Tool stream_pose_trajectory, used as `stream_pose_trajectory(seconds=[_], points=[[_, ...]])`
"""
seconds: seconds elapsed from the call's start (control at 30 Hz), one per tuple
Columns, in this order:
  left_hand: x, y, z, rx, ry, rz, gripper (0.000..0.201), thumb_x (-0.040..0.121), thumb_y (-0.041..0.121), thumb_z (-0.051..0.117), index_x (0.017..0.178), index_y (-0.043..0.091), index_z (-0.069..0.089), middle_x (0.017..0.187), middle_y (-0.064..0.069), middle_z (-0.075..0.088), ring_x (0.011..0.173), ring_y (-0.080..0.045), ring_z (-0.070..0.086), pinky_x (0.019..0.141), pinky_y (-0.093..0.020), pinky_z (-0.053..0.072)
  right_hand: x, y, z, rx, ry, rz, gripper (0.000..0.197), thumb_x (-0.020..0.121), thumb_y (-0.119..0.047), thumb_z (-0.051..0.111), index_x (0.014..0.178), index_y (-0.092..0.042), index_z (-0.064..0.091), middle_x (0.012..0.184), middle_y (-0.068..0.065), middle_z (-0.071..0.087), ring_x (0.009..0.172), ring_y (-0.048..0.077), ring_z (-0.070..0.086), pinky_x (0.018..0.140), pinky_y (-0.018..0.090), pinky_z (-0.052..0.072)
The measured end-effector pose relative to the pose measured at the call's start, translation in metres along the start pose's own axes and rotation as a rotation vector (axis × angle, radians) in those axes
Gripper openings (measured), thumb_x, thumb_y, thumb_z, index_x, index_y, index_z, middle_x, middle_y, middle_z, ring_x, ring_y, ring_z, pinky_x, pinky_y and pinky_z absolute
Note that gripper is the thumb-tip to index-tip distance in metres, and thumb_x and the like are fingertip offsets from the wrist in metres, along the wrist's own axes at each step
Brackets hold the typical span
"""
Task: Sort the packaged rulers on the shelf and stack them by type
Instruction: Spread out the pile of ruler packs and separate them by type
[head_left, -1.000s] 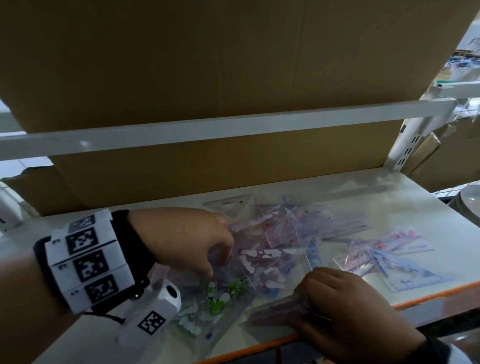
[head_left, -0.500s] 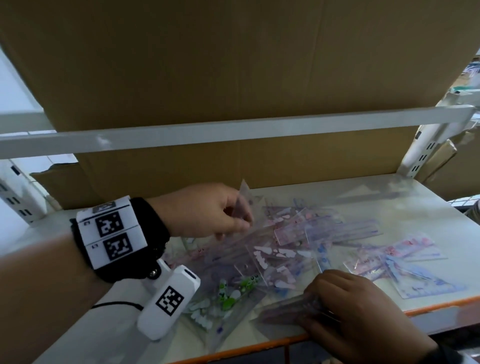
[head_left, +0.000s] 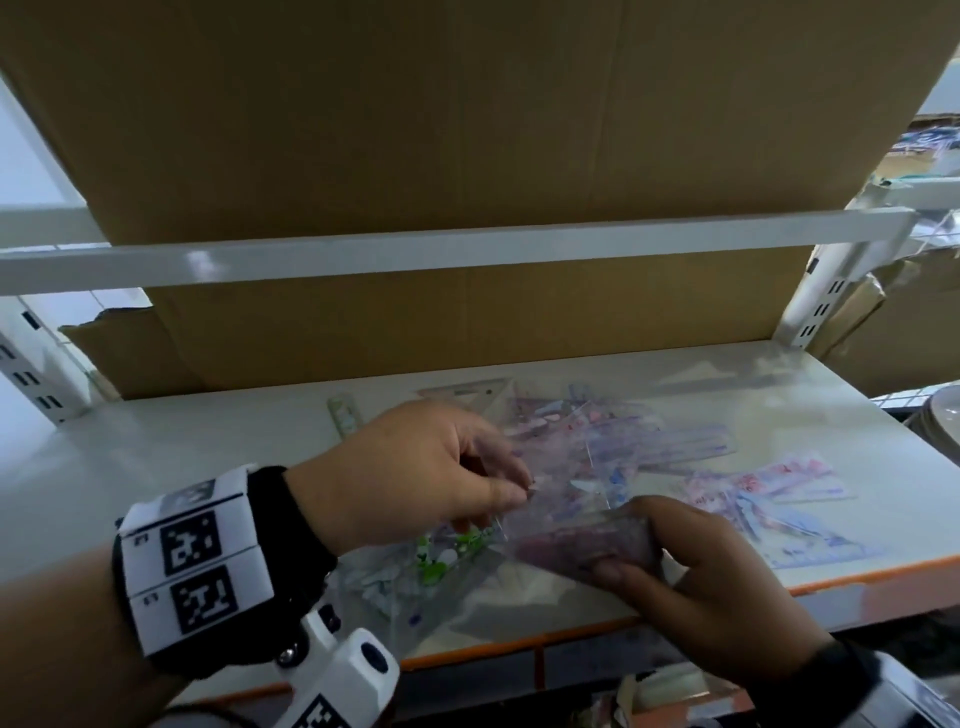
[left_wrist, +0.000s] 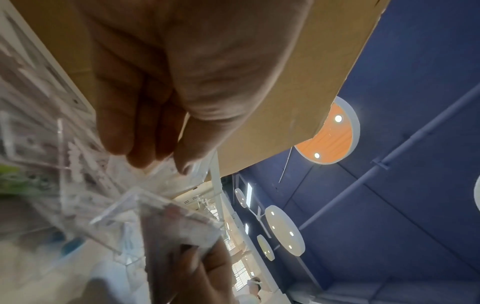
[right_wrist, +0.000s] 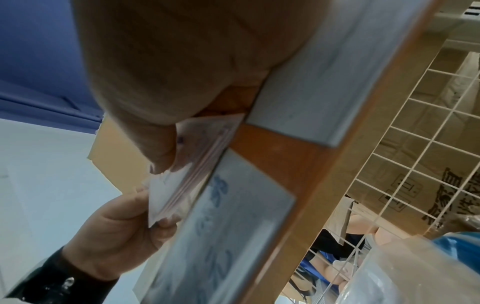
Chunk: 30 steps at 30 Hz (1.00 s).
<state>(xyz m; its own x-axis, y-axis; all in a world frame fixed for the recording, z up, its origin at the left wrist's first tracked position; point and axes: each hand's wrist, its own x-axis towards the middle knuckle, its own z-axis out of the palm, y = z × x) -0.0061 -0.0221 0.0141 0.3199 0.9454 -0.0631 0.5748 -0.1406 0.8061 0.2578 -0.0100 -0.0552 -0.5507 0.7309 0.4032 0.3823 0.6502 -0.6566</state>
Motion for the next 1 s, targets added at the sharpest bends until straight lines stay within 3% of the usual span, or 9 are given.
stream_pose_trajectory(seconds=[0.13, 0.23, 0.3, 0.43, 0.57, 0.67, 0.77, 0.9, 1.0], points=[[-0.008, -0.002, 0.012, -0.010, -0.162, 0.000, 0.013, 0.087, 0.040, 0.070, 0.094, 0.031, 0.077, 0.087, 0.006, 0.075, 0.074, -0.013, 0.070, 0.072, -0.030, 0.058, 0.000, 0.003, -0.002, 0.019, -0.053, -0.021, 0.020, 0.080, -0.037, 0.073, 0.093, -0.022, 0.071, 0.084, -0.015, 0.067, 0.082, 0.001, 0.065, 0.067, 0.018, 0.049], [-0.016, 0.000, 0.020, 0.056, -0.226, -0.020, 0.035, 0.093, 0.061, 0.050, 0.077, 0.034, 0.067, 0.070, 0.010, 0.065, 0.064, -0.005, 0.063, 0.064, -0.021, 0.045, 0.001, 0.005, 0.000, -0.057, -0.096, -0.044, 0.030, 0.080, -0.049, 0.065, 0.096, -0.024, 0.071, 0.087, -0.015, 0.067, 0.084, 0.001, 0.063, 0.071, 0.017, 0.048], [-0.021, -0.001, 0.024, 0.095, -0.223, -0.084, 0.046, 0.095, 0.064, 0.040, 0.068, 0.031, 0.059, 0.059, 0.009, 0.053, 0.054, -0.006, 0.054, 0.056, -0.024, 0.039, 0.003, 0.006, 0.003, -0.086, -0.116, -0.044, 0.034, 0.079, -0.053, 0.061, 0.097, -0.026, 0.070, 0.089, -0.016, 0.067, 0.086, 0.002, 0.062, 0.074, 0.019, 0.047], [-0.027, -0.002, 0.036, 0.236, -0.275, -0.123, 0.041, 0.101, 0.051, 0.040, 0.085, 0.018, 0.057, 0.072, 0.002, 0.055, 0.065, -0.012, 0.053, 0.065, -0.034, 0.041, 0.004, 0.012, 0.005, -0.147, -0.178, -0.121, 0.027, 0.079, -0.052, 0.065, 0.095, -0.029, 0.065, 0.091, -0.018, 0.063, 0.087, 0.001, 0.059, 0.075, 0.021, 0.047], [-0.030, 0.005, 0.055, 0.517, -0.218, 0.002, 0.031, 0.100, 0.048, 0.044, 0.105, 0.023, 0.061, 0.101, 0.004, 0.052, 0.092, -0.012, 0.051, 0.085, -0.037, 0.044, 0.006, 0.014, 0.010, -0.247, -0.216, -0.224, 0.021, 0.078, -0.045, 0.067, 0.092, -0.032, 0.058, 0.086, -0.018, 0.057, 0.080, 0.005, 0.057, 0.068, 0.019, 0.043], [-0.035, 0.006, 0.070, 0.680, -0.108, 0.000, 0.033, 0.094, 0.055, 0.049, 0.112, 0.026, 0.049, 0.100, 0.007, 0.042, 0.091, -0.014, 0.050, 0.078, -0.035, 0.045, 0.006, 0.012, 0.013, -0.344, -0.209, -0.245, 0.023, 0.078, -0.050, 0.062, 0.091, -0.032, 0.057, 0.084, -0.014, 0.059, 0.078, 0.010, 0.059, 0.065, 0.020, 0.044], [-0.039, 0.005, 0.084, 0.853, 0.024, 0.048, 0.029, 0.097, 0.042, 0.044, 0.115, 0.020, 0.038, 0.107, -0.003, 0.045, 0.089, -0.026, 0.054, 0.070, -0.038, 0.047, 0.005, 0.008, 0.017, -0.453, -0.180, -0.306, 0.027, 0.082, -0.049, 0.055, 0.089, -0.024, 0.063, 0.083, -0.007, 0.062, 0.075, 0.018, 0.062, 0.064, 0.031, 0.052], [-0.040, 0.011, 0.093, 1.104, -0.014, 0.101, 0.044, 0.097, 0.051, 0.039, 0.115, 0.011, 0.046, 0.102, -0.009, 0.053, 0.075, -0.028, 0.057, 0.055, -0.036, 0.037, 0.002, 0.008, 0.019, -0.591, -0.144, -0.428, 0.030, 0.085, -0.044, 0.052, 0.087, -0.018, 0.068, 0.082, -0.001, 0.062, 0.069, 0.023, 0.059, 0.061, 0.036, 0.050], [-0.032, 0.023, 0.091, 1.072, -0.056, 0.030, 0.046, 0.098, 0.050, 0.042, 0.120, 0.010, 0.043, 0.115, -0.012, 0.049, 0.090, -0.032, 0.056, 0.065, -0.041, 0.040, 0.002, 0.010, 0.020, -0.640, -0.123, -0.458, 0.033, 0.084, -0.045, 0.052, 0.084, -0.016, 0.068, 0.081, 0.000, 0.062, 0.068, 0.022, 0.057, 0.063, 0.034, 0.042]])
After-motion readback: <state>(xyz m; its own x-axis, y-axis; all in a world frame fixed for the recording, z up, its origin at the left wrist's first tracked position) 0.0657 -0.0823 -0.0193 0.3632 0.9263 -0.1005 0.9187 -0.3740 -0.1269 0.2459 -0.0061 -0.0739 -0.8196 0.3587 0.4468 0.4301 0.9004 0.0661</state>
